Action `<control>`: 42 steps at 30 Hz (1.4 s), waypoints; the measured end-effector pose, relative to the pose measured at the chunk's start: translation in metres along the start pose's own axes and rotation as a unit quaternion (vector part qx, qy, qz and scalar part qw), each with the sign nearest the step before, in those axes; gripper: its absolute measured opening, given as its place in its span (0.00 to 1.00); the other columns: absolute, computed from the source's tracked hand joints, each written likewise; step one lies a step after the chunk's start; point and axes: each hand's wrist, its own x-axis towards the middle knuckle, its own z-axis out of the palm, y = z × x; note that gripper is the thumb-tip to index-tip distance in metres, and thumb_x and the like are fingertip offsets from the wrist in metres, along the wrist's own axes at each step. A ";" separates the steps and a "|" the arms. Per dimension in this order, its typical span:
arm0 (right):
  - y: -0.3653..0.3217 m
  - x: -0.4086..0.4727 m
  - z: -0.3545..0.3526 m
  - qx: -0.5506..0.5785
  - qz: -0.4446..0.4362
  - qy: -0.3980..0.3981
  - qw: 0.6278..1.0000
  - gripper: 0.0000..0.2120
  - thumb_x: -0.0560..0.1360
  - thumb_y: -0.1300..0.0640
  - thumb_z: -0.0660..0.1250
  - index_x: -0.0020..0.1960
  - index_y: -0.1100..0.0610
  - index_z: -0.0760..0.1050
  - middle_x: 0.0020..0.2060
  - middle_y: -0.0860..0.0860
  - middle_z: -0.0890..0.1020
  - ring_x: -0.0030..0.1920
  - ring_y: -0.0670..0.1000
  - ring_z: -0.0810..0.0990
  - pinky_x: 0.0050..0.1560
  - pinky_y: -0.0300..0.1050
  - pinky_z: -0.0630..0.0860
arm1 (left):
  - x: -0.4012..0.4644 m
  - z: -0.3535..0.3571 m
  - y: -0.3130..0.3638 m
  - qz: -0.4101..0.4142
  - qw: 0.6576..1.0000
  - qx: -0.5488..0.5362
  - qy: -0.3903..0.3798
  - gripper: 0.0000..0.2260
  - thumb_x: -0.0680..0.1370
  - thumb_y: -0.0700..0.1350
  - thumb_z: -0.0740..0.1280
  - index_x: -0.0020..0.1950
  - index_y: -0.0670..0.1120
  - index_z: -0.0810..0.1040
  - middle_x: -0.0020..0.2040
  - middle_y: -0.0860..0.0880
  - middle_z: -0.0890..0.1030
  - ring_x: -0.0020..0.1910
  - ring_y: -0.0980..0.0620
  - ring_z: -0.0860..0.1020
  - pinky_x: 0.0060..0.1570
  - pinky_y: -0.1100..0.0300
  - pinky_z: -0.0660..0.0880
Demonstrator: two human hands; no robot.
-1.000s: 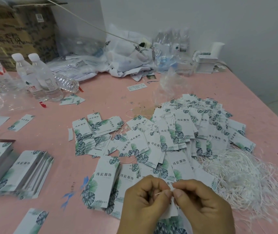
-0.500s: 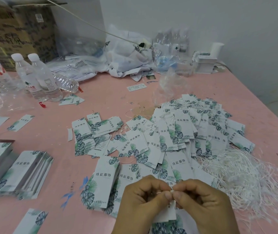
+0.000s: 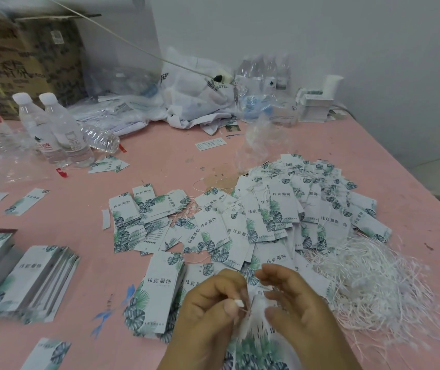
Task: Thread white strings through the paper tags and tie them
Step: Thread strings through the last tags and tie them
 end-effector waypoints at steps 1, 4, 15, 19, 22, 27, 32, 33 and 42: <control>0.000 -0.001 0.004 -0.004 0.005 -0.032 0.999 0.25 0.68 0.51 0.70 0.64 0.37 0.72 0.63 0.39 0.78 0.63 0.40 0.75 0.61 0.34 0.72 | 0.001 0.000 0.002 -0.008 0.999 -0.044 -0.019 0.08 0.70 0.47 0.78 0.39 0.45 0.81 0.40 0.47 0.78 0.41 0.52 0.76 0.43 0.62 0.74; -0.002 -0.001 0.014 0.012 0.032 -0.095 0.995 0.27 0.70 0.50 0.72 0.67 0.39 0.69 0.64 0.36 0.76 0.66 0.39 0.73 0.65 0.35 0.70 | 0.003 0.000 0.005 -0.029 0.983 -0.174 -0.052 0.04 0.75 0.42 0.73 0.43 0.43 0.80 0.45 0.45 0.80 0.47 0.50 0.78 0.49 0.58 0.76; -0.012 0.001 0.004 0.106 0.151 -0.145 0.972 0.17 0.67 0.49 0.75 0.51 0.56 0.82 0.47 0.67 0.82 0.45 0.59 0.81 0.48 0.52 0.74 | 0.008 -0.014 0.013 -0.019 0.955 -0.260 0.139 0.14 0.62 0.44 0.83 0.39 0.47 0.80 0.41 0.49 0.78 0.39 0.51 0.78 0.39 0.58 0.78; -0.008 0.004 -0.004 0.221 0.192 -0.099 0.951 0.13 0.69 0.56 0.75 0.53 0.54 0.84 0.50 0.62 0.84 0.50 0.64 0.84 0.51 0.56 0.81 | 0.013 -0.016 0.005 -0.049 0.947 -0.211 0.236 0.04 0.67 0.42 0.76 0.37 0.46 0.82 0.39 0.47 0.79 0.33 0.54 0.78 0.31 0.62 0.77; -0.003 0.008 -0.006 0.315 0.190 -0.009 0.930 0.10 0.66 0.63 0.68 0.42 0.55 0.86 0.41 0.60 0.86 0.37 0.57 0.86 0.30 0.50 0.82 | 0.009 -0.012 -0.005 -0.090 0.962 -0.053 0.251 0.03 0.67 0.40 0.71 0.34 0.47 0.82 0.33 0.45 0.78 0.30 0.53 0.75 0.28 0.64 0.73; 0.004 0.013 0.005 0.388 0.153 0.048 0.907 0.13 0.66 0.63 0.68 0.49 0.61 0.84 0.45 0.67 0.84 0.39 0.62 0.85 0.35 0.53 0.82 | -0.004 0.001 -0.023 -0.079 0.956 0.223 0.172 0.03 0.65 0.46 0.73 0.36 0.48 0.83 0.29 0.45 0.76 0.30 0.51 0.71 0.32 0.63 0.69; 0.009 0.010 0.010 0.377 0.166 0.045 0.910 0.15 0.66 0.62 0.69 0.53 0.62 0.83 0.44 0.68 0.83 0.39 0.62 0.83 0.37 0.52 0.81 | -0.009 0.008 -0.029 -0.050 0.955 0.244 0.163 0.06 0.65 0.47 0.75 0.37 0.46 0.83 0.29 0.47 0.77 0.30 0.51 0.71 0.30 0.62 0.68; 0.010 0.010 0.010 0.376 0.166 0.050 0.910 0.16 0.66 0.63 0.69 0.53 0.62 0.83 0.45 0.69 0.83 0.40 0.62 0.83 0.39 0.53 0.81 | -0.010 0.008 -0.029 -0.022 0.946 0.281 0.158 0.05 0.66 0.47 0.75 0.37 0.47 0.83 0.30 0.48 0.77 0.29 0.53 0.71 0.30 0.63 0.68; 0.007 0.009 0.009 0.357 0.149 0.120 0.914 0.12 0.67 0.67 0.68 0.49 0.65 0.83 0.44 0.70 0.83 0.37 0.63 0.83 0.32 0.52 0.81 | -0.010 0.010 -0.030 0.081 0.873 0.459 0.145 0.12 0.69 0.43 0.73 0.45 0.61 0.84 0.39 0.59 0.80 0.32 0.58 0.77 0.33 0.72 0.71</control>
